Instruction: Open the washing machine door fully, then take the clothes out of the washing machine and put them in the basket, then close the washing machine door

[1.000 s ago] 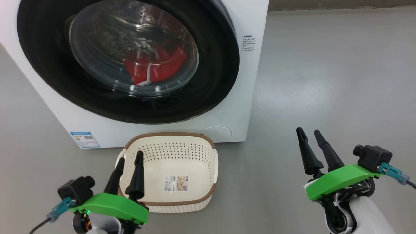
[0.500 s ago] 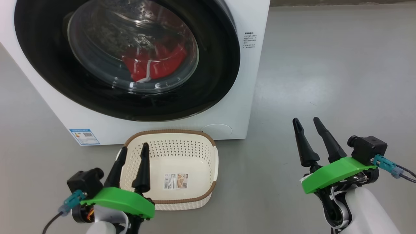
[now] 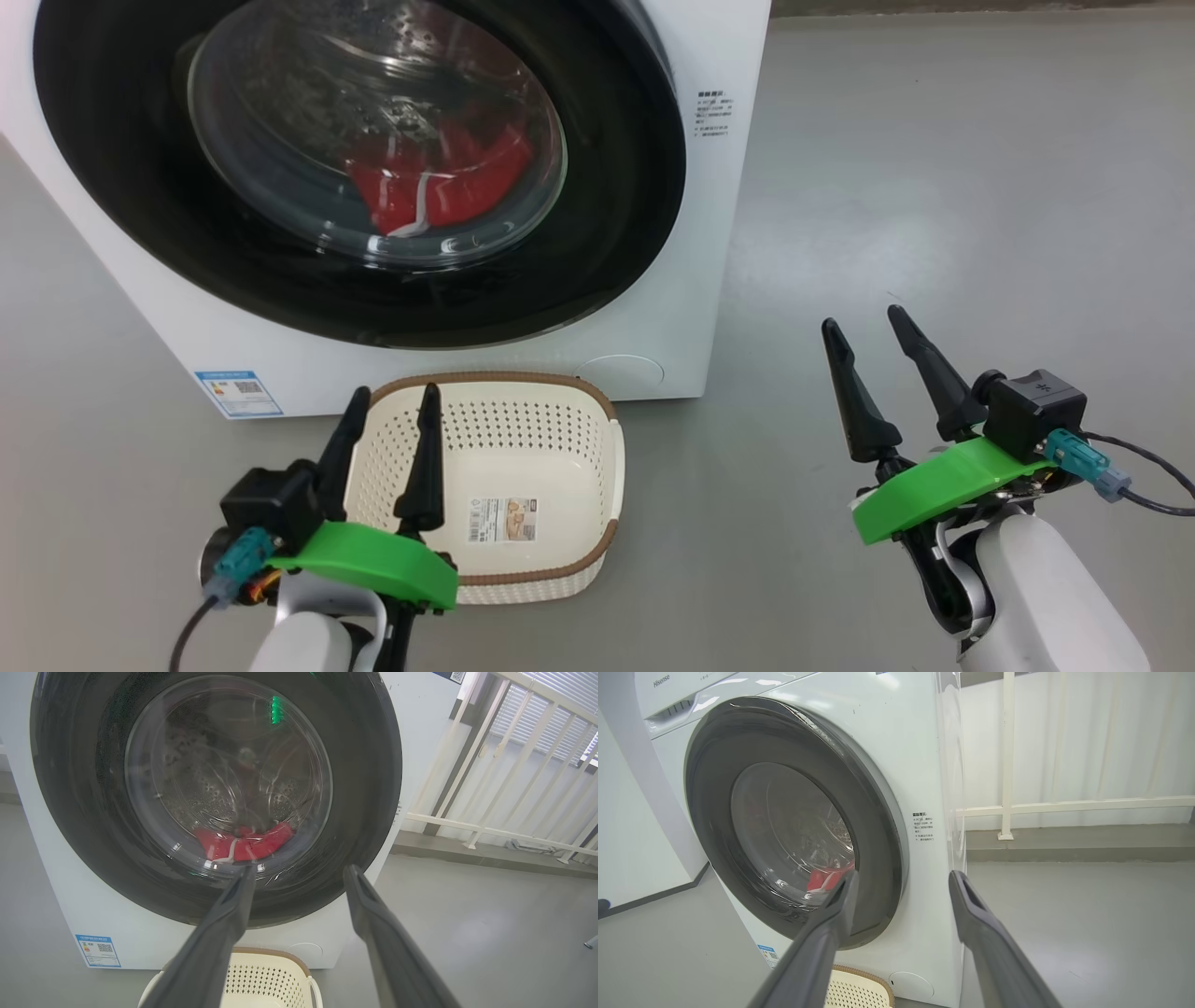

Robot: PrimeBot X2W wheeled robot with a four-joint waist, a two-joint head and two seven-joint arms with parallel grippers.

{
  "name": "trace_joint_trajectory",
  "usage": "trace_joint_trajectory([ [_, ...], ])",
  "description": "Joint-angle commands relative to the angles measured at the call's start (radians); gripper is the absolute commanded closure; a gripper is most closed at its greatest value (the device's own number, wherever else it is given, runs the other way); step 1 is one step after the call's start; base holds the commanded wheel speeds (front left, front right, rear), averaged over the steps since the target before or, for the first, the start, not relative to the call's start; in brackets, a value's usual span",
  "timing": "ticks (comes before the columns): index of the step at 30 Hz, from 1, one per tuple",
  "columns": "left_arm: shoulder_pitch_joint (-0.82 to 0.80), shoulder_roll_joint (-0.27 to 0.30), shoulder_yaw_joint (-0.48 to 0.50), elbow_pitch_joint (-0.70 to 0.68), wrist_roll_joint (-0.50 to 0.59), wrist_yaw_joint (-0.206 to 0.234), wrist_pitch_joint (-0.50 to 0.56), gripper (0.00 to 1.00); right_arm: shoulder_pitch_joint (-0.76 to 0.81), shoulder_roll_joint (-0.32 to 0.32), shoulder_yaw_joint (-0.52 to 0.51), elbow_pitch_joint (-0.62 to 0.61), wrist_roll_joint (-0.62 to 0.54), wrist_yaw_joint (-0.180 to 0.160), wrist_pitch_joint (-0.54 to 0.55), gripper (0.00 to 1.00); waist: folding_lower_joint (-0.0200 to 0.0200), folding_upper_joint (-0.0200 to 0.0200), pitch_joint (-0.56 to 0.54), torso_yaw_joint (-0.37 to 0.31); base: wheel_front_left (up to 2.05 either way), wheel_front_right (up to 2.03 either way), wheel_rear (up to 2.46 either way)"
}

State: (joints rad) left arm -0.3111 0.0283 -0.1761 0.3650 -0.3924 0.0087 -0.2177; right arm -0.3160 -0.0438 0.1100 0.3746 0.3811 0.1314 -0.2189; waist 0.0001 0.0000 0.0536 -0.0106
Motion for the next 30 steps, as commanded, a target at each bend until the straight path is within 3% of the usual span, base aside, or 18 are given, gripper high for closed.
trace_joint_trajectory([
  [1, -0.047, 0.021, 0.018, -0.029, 0.033, 0.007, -0.015, 0.00, -0.048, -0.004, 0.025, -0.029, -0.034, -0.001, -0.014, 0.00, 0.0000, 0.0000, 0.001, -0.001, 0.00, 0.00, 0.00],
  [12, -0.070, 0.022, 0.002, -0.031, 0.127, 0.020, -0.044, 0.00, -0.073, -0.006, 0.046, -0.022, -0.128, -0.001, -0.043, 0.00, 0.0000, 0.0000, 0.008, -0.002, 0.00, 0.00, 0.00],
  [29, -0.064, 0.022, 0.002, -0.053, 0.110, 0.025, -0.044, 0.00, -0.071, -0.006, 0.011, -0.016, -0.103, -0.001, -0.043, 0.00, 0.0000, 0.0000, 0.035, 0.018, 0.00, 0.00, 0.00],
  [30, -0.066, 0.022, 0.001, -0.057, 0.110, 0.025, -0.044, 0.00, -0.074, -0.006, 0.009, -0.017, -0.098, -0.001, -0.043, 0.36, 0.0000, 0.0000, 0.041, 0.021, 0.00, 0.00, 0.00],
])
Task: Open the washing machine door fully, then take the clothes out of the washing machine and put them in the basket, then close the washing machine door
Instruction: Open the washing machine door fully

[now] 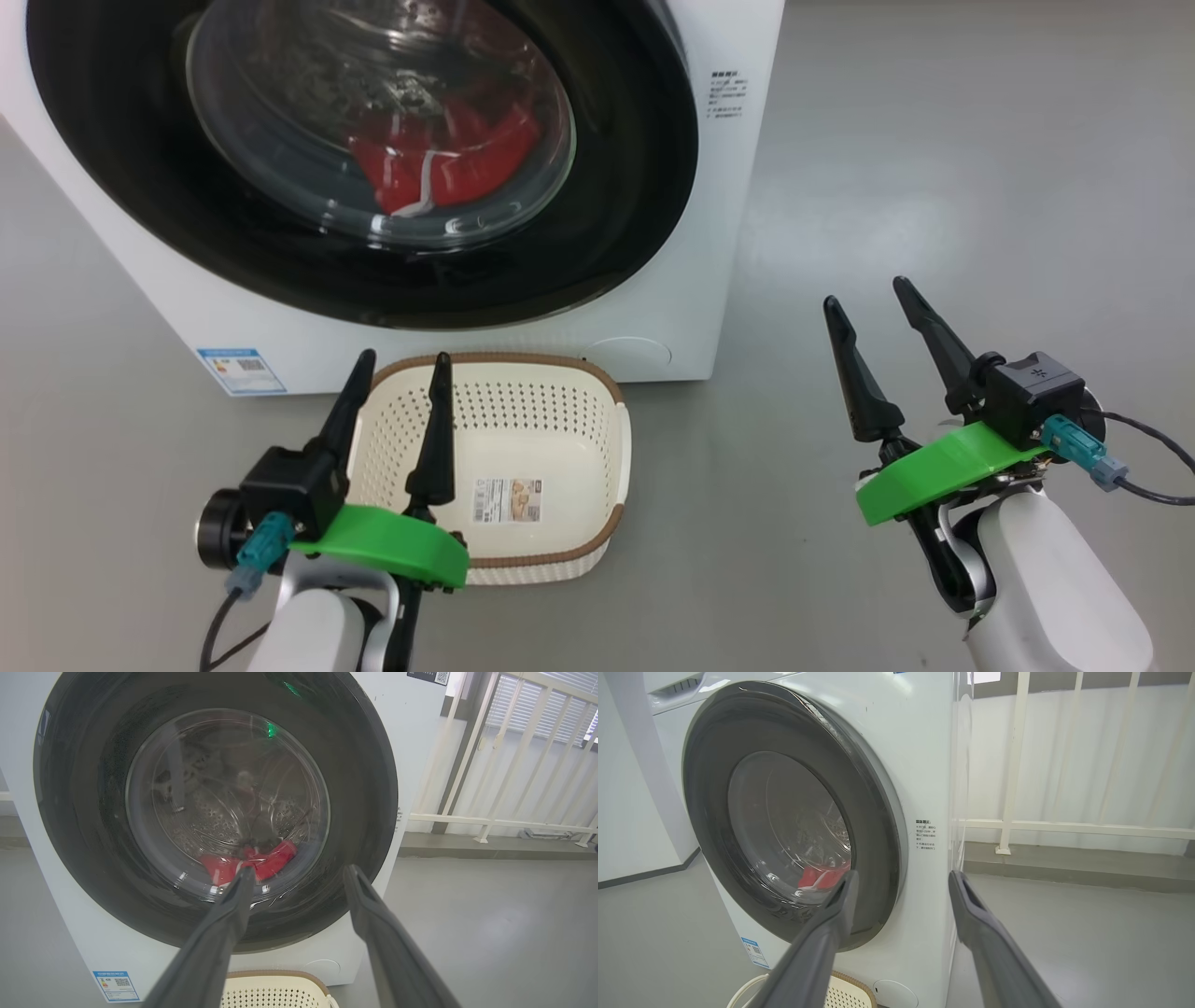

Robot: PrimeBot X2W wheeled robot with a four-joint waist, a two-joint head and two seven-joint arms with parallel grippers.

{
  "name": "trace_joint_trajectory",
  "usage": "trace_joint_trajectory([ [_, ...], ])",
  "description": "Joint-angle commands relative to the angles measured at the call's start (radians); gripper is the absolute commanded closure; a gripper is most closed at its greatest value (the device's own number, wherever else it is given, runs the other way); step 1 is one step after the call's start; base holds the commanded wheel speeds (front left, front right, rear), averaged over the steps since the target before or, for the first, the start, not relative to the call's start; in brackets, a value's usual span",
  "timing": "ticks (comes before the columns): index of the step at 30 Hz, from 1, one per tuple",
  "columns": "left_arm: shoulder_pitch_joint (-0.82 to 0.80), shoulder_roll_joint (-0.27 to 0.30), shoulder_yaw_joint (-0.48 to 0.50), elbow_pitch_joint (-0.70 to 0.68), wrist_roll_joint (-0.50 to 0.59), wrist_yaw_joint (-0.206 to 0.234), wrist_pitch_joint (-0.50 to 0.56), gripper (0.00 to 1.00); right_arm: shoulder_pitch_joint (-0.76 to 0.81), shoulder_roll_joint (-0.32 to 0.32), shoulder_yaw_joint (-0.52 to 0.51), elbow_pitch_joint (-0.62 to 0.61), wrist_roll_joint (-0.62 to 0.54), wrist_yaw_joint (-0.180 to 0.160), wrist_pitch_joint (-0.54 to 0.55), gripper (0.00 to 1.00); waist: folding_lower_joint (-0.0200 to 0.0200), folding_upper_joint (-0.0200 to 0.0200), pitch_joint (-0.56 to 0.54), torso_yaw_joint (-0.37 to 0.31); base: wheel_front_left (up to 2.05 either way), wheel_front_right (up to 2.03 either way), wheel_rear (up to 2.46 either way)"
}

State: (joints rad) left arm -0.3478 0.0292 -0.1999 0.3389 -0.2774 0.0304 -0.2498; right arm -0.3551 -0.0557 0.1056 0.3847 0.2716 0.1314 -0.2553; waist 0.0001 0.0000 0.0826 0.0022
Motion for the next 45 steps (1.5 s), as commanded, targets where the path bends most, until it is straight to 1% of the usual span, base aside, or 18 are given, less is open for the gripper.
trace_joint_trajectory([
  [1, -0.031, 0.021, 0.023, -0.035, -0.005, 0.004, -0.012, 0.00, -0.038, 0.005, 0.011, -0.028, 0.016, -0.001, -0.006, 0.60, -0.0001, 0.0000, 0.018, 0.011, 0.00, 0.00, 0.00],
  [2, -0.034, 0.021, 0.022, -0.039, -0.004, 0.004, -0.012, 0.00, -0.043, 0.005, 0.009, -0.026, 0.024, -0.001, -0.006, 0.84, -0.0001, 0.0000, 0.024, 0.014, 0.00, 0.00, 0.00],
  [3, -0.036, 0.021, 0.021, -0.044, -0.003, 0.004, -0.012, 0.00, -0.048, 0.005, 0.008, -0.023, 0.036, -0.001, -0.006, 1.00, -0.0001, 0.0000, 0.031, 0.017, 0.00, 0.00, 0.00],
  [5, -0.039, 0.021, 0.019, -0.054, -0.001, 0.004, -0.012, 0.00, -0.060, 0.005, 0.009, -0.013, 0.070, -0.001, -0.006, 1.00, -0.0001, 0.0000, 0.044, 0.022, 0.00, 0.00, 0.00],
  [6, -0.041, 0.021, 0.017, -0.060, 0.001, 0.004, -0.012, 0.00, -0.067, 0.005, 0.011, -0.007, 0.107, -0.001, -0.006, 1.00, -0.0001, 0.0000, 0.051, 0.025, 0.00, 0.00, 0.00],
  [8, -0.043, 0.021, 0.016, -0.082, 0.004, 0.000, -0.012, 0.00, -0.083, 0.005, 0.011, 0.016, 0.229, -0.001, -0.006, 1.00, -0.0001, 0.0000, 0.063, 0.031, 0.00, 0.00, 0.00],
  [11, -0.038, 0.021, 0.014, -0.112, 0.011, -0.003, -0.012, 0.00, -0.121, 0.005, 0.013, 0.045, 0.353, -0.001, -0.006, 1.00, -0.0001, 0.0000, 0.086, 0.040, 0.00, 0.00, 0.00],
  [17, -0.037, 0.021, 0.000, -0.155, 0.001, 0.001, -0.012, 0.00, -0.213, 0.005, 0.035, 0.092, 0.556, -0.001, 0.002, 1.00, -0.0001, 0.0000, 0.141, 0.063, 0.00, 0.00, 0.00],
  [18, -0.037, 0.021, 0.000, -0.155, 0.001, 0.001, -0.012, 0.00, -0.213, 0.005, 0.035, 0.092, 0.556, -0.001, 0.002, 1.00, -0.0001, 0.0000, 0.141, 0.063, 0.00, 0.00, 0.00],
  [20, -0.038, 0.021, -0.005, -0.164, -0.002, 0.001, -0.012, 0.00, -0.246, 0.005, 0.030, 0.101, 0.632, -0.001, 0.024, 1.00, -0.0001, 0.0000, 0.157, 0.071, 0.00, 0.00, 0.00],
  [26, -0.044, 0.021, -0.015, -0.197, 0.012, 0.003, -0.012, 0.00, -0.342, 0.005, -0.023, 0.101, 0.895, -0.001, 0.175, 1.00, -0.0001, 0.0000, 0.204, 0.096, 0.00, 0.00, 0.00],
  [32, -0.057, 0.021, -0.031, -0.230, 0.023, 0.008, -0.012, 0.00, -0.442, -0.005, -0.106, 0.099, 1.099, -0.001, 0.348, 1.00, -0.0001, 0.0000, 0.264, 0.121, 0.00, 0.00, 0.00],
  [37, -0.065, 0.021, -0.037, -0.256, 0.034, 0.010, -0.012, 0.00, -0.536, -0.022, -0.144, 0.113, 1.202, -0.001, 0.465, 1.00, -0.0001, 0.0000, 0.324, 0.131, 0.00, 0.00, 0.00],
  [45, -0.101, 0.021, -0.050, -0.270, 0.027, 0.008, -0.012, 0.00, -0.678, -0.047, -0.156, 0.168, 1.272, -0.001, 0.589, 1.00, -0.0001, 0.0000, 0.408, 0.149, 0.00, 0.00, 0.00],
])
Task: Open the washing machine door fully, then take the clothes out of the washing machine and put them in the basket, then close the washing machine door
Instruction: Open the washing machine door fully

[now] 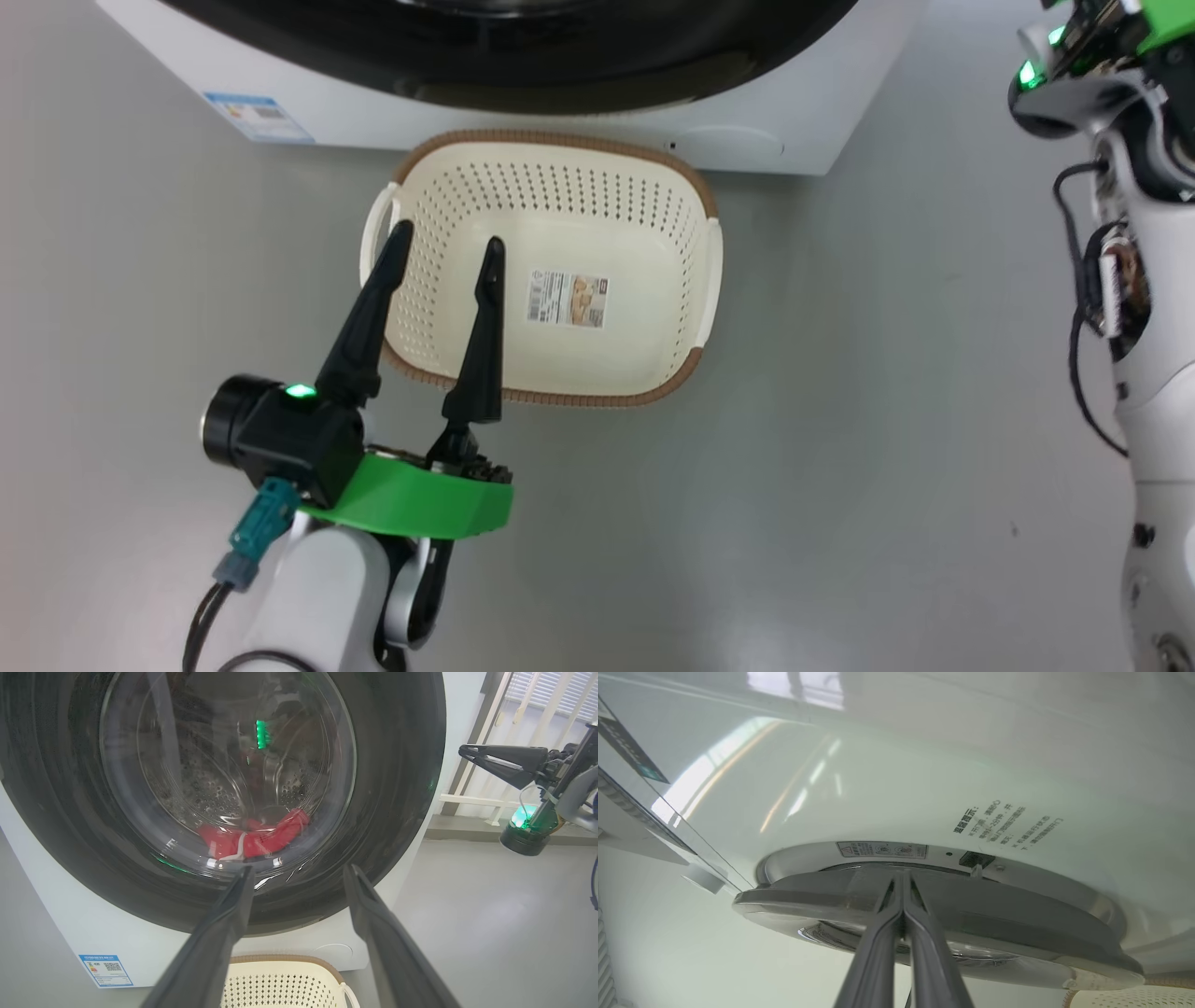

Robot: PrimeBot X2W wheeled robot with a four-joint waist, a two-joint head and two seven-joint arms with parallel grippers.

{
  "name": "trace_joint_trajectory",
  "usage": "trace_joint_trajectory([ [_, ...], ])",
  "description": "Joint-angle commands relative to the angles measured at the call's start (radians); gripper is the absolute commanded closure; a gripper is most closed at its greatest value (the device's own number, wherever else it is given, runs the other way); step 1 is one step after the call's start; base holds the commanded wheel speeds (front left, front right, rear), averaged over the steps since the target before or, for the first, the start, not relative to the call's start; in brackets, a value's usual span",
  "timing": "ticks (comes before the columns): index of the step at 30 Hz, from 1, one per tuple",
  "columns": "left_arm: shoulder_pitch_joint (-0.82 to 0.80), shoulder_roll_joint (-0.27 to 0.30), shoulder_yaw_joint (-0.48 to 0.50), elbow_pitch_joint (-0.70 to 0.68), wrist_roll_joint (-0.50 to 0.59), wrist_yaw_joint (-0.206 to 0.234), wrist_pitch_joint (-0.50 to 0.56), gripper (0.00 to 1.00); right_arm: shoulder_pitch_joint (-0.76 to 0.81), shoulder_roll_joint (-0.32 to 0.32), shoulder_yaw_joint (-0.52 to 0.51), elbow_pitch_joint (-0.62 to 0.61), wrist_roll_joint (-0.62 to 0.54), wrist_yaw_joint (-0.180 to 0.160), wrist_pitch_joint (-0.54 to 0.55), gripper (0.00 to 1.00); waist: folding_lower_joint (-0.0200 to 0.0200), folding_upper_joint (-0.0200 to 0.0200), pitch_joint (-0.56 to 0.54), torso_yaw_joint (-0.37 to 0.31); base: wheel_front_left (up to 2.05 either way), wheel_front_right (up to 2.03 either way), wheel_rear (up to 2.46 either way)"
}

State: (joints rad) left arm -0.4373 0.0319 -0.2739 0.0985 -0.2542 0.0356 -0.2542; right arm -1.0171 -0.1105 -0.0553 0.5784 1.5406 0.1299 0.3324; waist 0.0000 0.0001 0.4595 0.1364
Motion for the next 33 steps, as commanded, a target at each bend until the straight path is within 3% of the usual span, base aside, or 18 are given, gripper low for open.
trace_joint_trajectory([
  [1, -0.015, 0.018, 0.021, -0.030, 0.002, 0.003, -0.008, 0.00, -0.030, 0.004, 0.003, -0.013, 0.005, 0.001, 0.009, 1.00, 0.0000, -0.0001, 0.038, 0.019, 0.00, 0.00, 0.00],
  [15, -0.050, 0.018, -0.017, -0.010, -0.023, 0.017, -0.008, 0.00, -0.182, -0.023, 0.028, 0.094, 0.021, 0.001, 0.120, 1.00, 0.0000, -0.0001, 0.094, 0.051, 0.00, 0.00, 0.00],
  [33, -0.077, 0.018, -0.036, -0.001, -0.037, 0.036, -0.008, 0.00, -0.252, -0.024, 0.109, 0.130, -0.042, 0.001, 0.214, 1.00, 0.0000, -0.0001, 0.132, 0.051, 0.00, 0.00, 0.00],
])
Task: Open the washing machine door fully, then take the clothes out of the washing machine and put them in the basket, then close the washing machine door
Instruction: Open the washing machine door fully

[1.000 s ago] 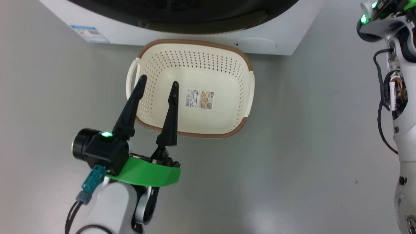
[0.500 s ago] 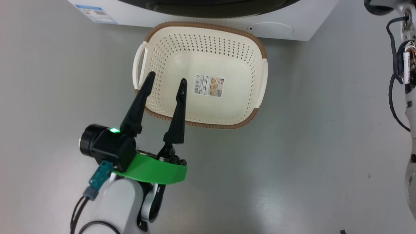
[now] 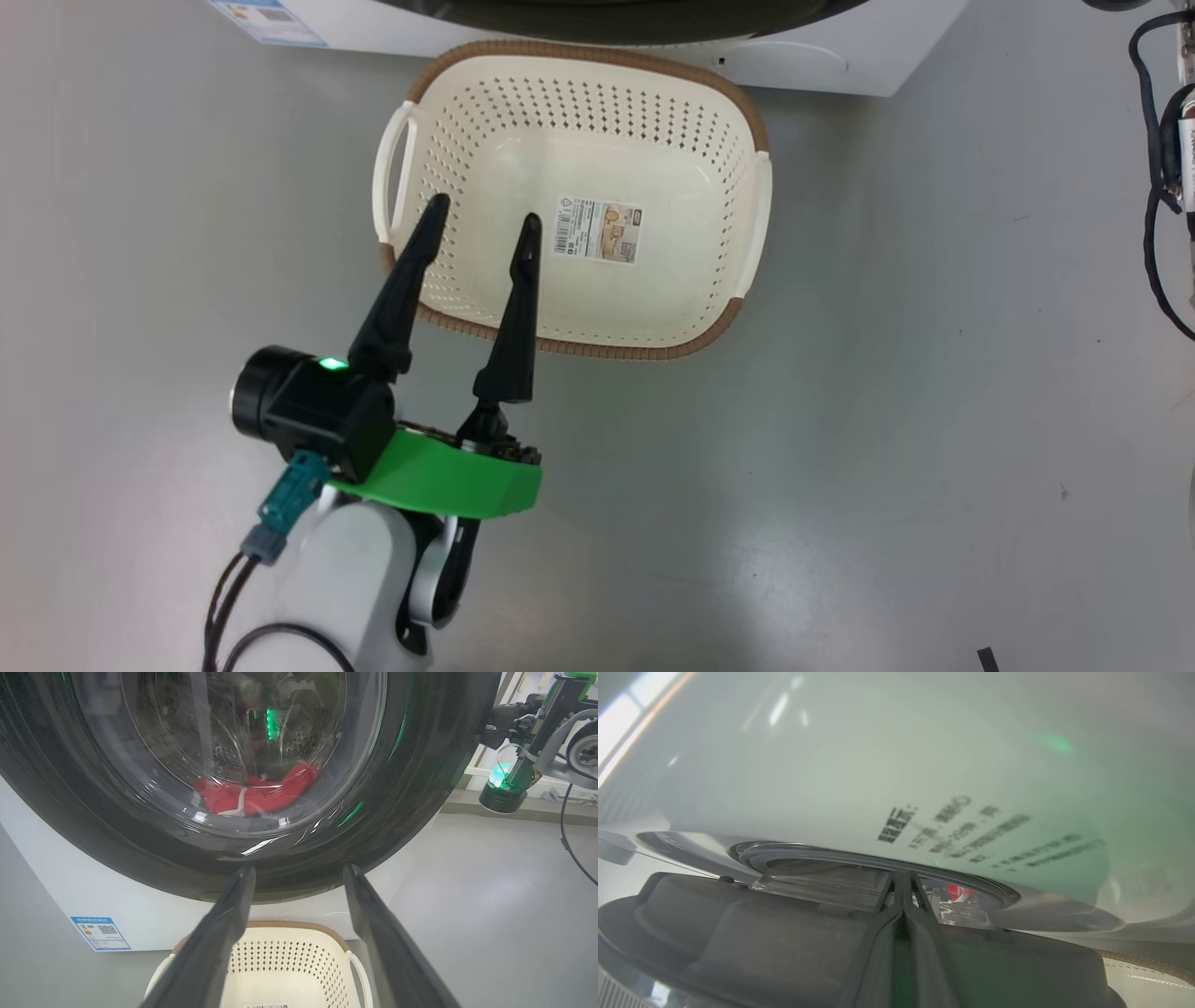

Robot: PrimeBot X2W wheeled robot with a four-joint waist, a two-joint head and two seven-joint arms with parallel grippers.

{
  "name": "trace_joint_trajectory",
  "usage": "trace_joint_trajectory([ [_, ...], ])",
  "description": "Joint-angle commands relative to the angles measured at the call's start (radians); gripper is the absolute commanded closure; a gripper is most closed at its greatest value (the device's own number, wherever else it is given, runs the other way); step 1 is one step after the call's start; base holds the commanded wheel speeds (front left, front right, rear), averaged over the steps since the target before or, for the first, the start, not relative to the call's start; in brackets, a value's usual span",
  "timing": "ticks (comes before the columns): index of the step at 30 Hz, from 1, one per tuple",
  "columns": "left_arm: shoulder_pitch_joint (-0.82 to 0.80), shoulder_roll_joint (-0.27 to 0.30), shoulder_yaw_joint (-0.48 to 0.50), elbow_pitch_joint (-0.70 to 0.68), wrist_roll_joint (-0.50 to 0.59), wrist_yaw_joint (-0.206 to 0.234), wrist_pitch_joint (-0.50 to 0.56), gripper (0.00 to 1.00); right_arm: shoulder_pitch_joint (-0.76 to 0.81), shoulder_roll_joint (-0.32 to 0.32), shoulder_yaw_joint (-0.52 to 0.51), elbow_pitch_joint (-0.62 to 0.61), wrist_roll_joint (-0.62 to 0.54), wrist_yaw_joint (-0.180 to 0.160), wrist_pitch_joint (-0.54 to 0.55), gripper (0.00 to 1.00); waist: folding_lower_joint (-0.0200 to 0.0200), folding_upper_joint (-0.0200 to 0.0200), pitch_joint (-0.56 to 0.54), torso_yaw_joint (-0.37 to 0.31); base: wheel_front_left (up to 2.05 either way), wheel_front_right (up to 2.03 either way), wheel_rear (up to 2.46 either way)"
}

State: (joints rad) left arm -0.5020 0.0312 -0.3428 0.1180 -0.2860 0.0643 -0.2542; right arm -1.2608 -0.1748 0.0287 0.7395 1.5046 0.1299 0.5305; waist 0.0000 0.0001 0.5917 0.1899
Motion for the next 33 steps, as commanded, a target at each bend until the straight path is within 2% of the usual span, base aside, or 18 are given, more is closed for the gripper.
trace_joint_trajectory([
  [1, -0.011, 0.019, 0.035, -0.019, -0.004, 0.008, -0.008, 0.00, -0.005, 0.042, 0.027, -0.035, -0.008, 0.001, 0.019, 1.00, 0.0000, -0.0001, -0.002, -0.005, 0.00, 0.00, 0.00],
  [18, 0.009, 0.019, 0.076, 0.015, 0.014, -0.007, -0.008, 0.00, 0.140, 0.084, 0.079, -0.118, -0.024, 0.001, 0.091, 1.00, 0.0000, -0.0001, -0.070, -0.047, 0.00, 0.00, 0.00],
  [33, 0.043, 0.019, 0.089, 0.038, 0.022, -0.011, -0.008, 0.00, 0.240, 0.105, 0.110, -0.158, -0.040, 0.001, 0.106, 1.00, 0.0000, -0.0001, -0.145, -0.068, 0.00, 0.00, 0.00],
])
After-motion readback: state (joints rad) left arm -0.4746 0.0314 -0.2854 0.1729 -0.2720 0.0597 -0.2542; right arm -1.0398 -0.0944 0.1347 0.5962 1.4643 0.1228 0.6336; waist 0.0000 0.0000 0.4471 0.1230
